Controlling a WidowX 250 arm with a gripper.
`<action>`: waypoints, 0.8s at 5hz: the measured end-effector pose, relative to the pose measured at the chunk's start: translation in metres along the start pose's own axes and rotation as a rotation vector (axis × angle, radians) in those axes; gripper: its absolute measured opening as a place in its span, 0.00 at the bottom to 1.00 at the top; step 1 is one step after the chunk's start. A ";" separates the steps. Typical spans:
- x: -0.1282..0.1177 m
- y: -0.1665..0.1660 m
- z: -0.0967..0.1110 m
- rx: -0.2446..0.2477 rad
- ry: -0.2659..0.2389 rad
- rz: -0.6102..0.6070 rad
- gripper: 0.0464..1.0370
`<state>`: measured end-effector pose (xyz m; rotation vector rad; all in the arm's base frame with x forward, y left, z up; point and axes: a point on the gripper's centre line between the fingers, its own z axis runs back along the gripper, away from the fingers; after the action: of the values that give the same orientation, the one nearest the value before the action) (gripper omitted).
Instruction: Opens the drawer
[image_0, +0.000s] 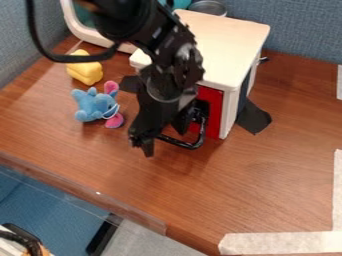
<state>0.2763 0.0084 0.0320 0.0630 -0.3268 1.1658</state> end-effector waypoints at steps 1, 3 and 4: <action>-0.003 0.004 -0.008 0.015 0.003 0.000 0.85; -0.007 0.011 -0.010 0.026 0.014 0.015 0.27; -0.011 0.019 -0.009 0.026 0.022 0.034 0.24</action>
<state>0.2568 0.0083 0.0185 0.0672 -0.2941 1.2036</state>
